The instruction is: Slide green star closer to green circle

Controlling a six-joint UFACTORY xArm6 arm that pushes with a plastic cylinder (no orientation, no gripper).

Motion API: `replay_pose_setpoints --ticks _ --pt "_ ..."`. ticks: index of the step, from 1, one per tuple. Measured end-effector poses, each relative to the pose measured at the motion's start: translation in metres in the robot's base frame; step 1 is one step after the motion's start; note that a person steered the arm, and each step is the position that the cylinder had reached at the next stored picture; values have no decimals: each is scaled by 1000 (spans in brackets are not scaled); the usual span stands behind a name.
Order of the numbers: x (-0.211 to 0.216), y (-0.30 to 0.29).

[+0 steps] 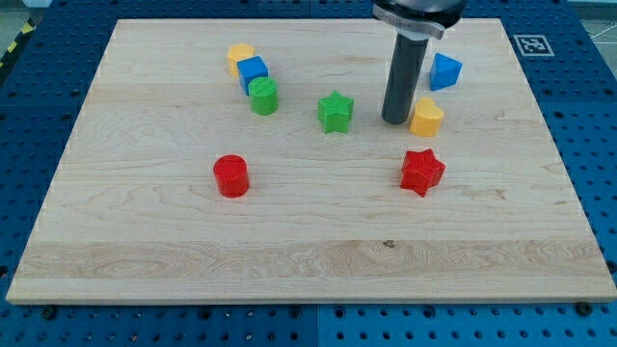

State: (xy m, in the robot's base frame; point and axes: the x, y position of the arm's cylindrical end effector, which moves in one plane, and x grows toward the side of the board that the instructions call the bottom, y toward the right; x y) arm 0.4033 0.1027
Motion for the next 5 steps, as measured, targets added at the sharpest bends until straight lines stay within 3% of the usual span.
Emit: replay_pose_setpoints --ticks 3,5 --pt "3 -68" --pt "3 -81"
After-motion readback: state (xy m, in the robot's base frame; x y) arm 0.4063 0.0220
